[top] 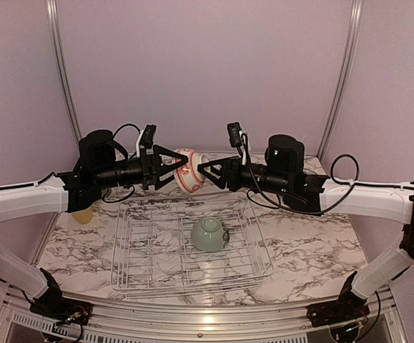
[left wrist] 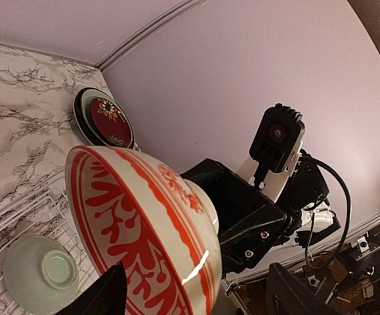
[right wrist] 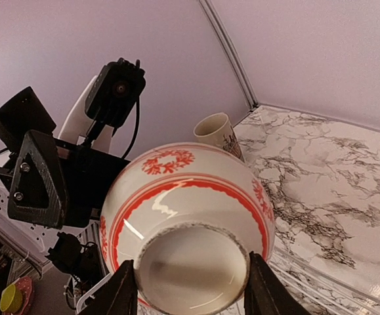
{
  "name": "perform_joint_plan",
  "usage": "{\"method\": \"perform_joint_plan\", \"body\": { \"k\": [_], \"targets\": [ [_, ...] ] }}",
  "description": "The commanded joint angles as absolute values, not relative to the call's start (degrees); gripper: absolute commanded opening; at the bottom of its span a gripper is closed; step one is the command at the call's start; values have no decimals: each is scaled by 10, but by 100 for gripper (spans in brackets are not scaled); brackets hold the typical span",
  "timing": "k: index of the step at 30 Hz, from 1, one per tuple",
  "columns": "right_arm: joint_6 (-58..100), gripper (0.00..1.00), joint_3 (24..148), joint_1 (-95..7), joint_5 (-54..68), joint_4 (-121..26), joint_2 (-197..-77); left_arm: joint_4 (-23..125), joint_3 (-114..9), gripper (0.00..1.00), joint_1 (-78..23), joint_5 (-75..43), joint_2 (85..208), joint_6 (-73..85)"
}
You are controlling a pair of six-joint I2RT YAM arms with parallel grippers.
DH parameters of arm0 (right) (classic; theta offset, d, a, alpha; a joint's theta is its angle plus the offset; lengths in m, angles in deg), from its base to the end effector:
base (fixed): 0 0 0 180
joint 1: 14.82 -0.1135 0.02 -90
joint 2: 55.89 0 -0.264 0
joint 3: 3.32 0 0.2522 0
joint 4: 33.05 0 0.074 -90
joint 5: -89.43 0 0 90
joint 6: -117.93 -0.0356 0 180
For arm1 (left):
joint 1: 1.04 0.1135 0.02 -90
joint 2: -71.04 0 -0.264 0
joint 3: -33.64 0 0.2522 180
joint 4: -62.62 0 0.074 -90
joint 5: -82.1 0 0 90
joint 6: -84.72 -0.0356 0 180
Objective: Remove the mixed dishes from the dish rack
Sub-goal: Pass from the right arm to the left
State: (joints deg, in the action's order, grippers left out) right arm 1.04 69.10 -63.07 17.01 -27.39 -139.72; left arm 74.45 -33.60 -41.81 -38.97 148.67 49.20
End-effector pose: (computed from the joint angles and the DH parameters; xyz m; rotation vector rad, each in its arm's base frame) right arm 0.2225 0.2655 0.3153 -0.5833 1.7291 1.2180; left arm 0.2273 -0.2202 0.3285 0.2884 1.8095 -1.6650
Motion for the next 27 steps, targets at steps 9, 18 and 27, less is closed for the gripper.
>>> {"method": "perform_joint_plan", "body": {
  "k": [9, 18, 27],
  "targets": [
    [-22, 4, 677, -629, 184, -163, -1395, 852, -343, 45, -425, -433, 1520, 550],
    [-24, 4, 664, -627, 187, -152, -1394, 855, -340, 23, -425, -436, 1520, 553],
    [-14, 7, 661, -626, 190, -153, -1394, 814, -346, 0, -424, -421, 1514, 537]
  ]
}}
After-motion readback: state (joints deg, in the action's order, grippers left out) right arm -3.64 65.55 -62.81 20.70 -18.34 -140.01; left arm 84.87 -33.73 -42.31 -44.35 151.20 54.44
